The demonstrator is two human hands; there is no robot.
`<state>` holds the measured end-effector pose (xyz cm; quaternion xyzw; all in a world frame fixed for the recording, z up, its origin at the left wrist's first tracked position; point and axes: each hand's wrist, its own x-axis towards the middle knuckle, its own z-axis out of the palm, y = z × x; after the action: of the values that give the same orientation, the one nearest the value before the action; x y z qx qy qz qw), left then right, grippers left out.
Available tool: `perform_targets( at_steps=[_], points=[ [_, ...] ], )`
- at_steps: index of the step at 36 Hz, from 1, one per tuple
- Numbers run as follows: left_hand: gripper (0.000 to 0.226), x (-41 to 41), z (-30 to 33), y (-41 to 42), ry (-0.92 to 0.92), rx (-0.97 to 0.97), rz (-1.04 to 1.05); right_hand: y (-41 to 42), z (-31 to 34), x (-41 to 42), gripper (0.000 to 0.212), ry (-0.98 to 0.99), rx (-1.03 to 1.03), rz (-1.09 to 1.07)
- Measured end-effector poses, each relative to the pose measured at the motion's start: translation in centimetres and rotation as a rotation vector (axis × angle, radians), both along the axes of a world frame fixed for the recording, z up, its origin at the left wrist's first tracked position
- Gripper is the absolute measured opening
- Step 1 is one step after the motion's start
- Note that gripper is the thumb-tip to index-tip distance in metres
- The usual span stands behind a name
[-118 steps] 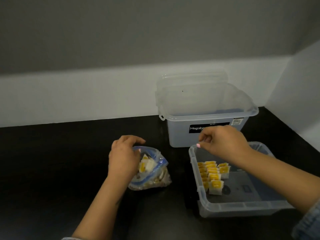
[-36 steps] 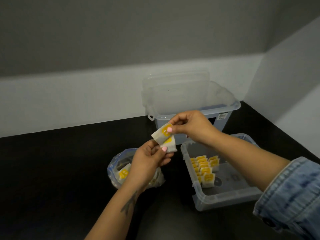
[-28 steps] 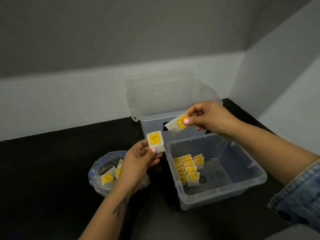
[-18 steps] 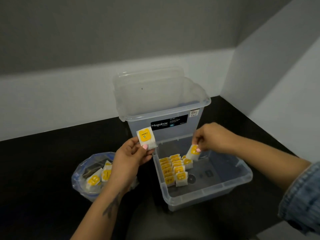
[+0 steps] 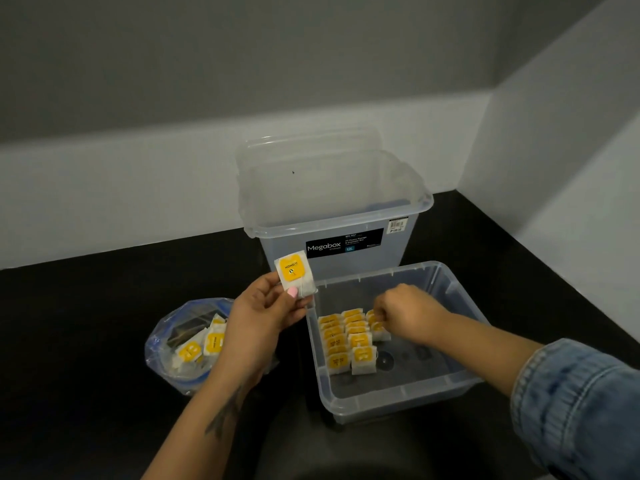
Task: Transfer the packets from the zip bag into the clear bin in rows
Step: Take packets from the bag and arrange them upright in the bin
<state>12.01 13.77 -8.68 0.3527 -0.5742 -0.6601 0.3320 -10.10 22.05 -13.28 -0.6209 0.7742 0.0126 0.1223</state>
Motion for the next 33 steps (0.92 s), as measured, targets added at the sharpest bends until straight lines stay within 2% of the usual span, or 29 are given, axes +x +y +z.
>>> perform_targets(
  at_steps=[6,13,16,20,25,33],
  points=[
    [0.024,-0.1,0.1,0.3,-0.021,0.007,0.003,0.4,-0.3,-0.2,0.008,0.004,0.008,0.043],
    [0.024,-0.5,0.5,0.6,-0.030,0.012,-0.004,0.9,0.5,-0.1,0.012,0.053,-0.015,0.023],
    [0.024,-0.6,0.7,0.7,-0.032,0.024,-0.003,1.3,0.6,0.1,0.017,0.059,0.057,0.009],
    [0.027,-0.6,0.8,0.8,-0.045,0.031,-0.010,1.7,0.3,-0.2,0.012,-0.012,0.186,0.035],
    [0.029,-0.7,0.7,0.9,-0.056,0.031,-0.013,2.2,0.0,0.1,0.029,-0.006,0.291,0.121],
    [0.028,-0.7,0.4,0.7,-0.065,0.039,-0.014,2.2,-0.4,0.2,0.042,0.038,0.350,0.169]
  ],
)
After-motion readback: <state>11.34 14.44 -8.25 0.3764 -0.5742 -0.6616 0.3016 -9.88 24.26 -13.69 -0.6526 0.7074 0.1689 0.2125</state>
